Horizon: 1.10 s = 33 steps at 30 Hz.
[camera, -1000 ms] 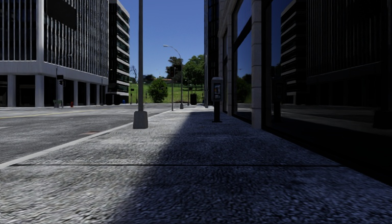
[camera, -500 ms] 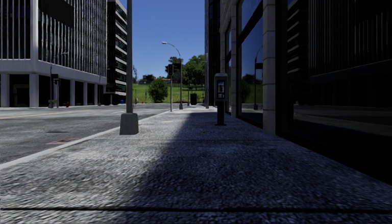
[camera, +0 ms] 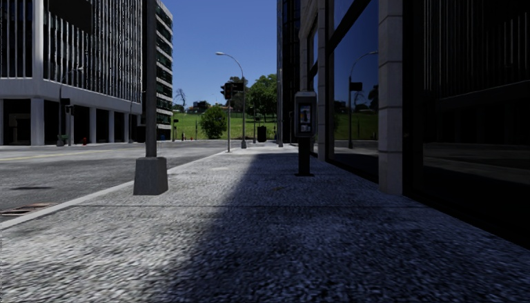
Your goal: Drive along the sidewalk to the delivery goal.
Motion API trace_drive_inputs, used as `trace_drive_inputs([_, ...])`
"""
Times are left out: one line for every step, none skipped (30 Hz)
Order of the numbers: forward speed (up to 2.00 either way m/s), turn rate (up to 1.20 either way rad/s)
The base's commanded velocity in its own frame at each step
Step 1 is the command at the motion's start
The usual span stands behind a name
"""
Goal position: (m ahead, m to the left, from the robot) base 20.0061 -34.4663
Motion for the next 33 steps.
trace_drive_inputs([2.00,0.00])
trace_drive_inputs([2.00,0.00])
trace_drive_inputs([2.00,0.00])
trace_drive_inputs([2.00,0.00])
trace_drive_inputs([2.00,0.00])
trace_drive_inputs([2.00,0.00])
trace_drive_inputs([2.00,0.00])
trace_drive_inputs([2.00,0.00])
trace_drive_inputs([2.00,0.00])
trace_drive_inputs([2.00,0.00])
trace_drive_inputs([2.00,0.00])
trace_drive_inputs([2.00,0.00])
trace_drive_inputs([2.00,0.00])
trace_drive_inputs([2.00,0.00])
trace_drive_inputs([2.00,0.00])
trace_drive_inputs([2.00,0.00])
trace_drive_inputs([2.00,0.00])
trace_drive_inputs([2.00,0.00])
trace_drive_inputs([2.00,0.00])
trace_drive_inputs([2.00,0.00])
trace_drive_inputs([2.00,0.00])
trace_drive_inputs([2.00,0.00])
trace_drive_inputs([2.00,0.00])
trace_drive_inputs([2.00,0.00])
trace_drive_inputs([2.00,0.00])
trace_drive_inputs([2.00,0.00])
trace_drive_inputs([2.00,0.00])
trace_drive_inputs([2.00,0.00])
trace_drive_inputs([2.00,0.00])
trace_drive_inputs([2.00,0.00])
trace_drive_inputs([2.00,0.00])
trace_drive_inputs([2.00,0.00])
trace_drive_inputs([2.00,0.00])
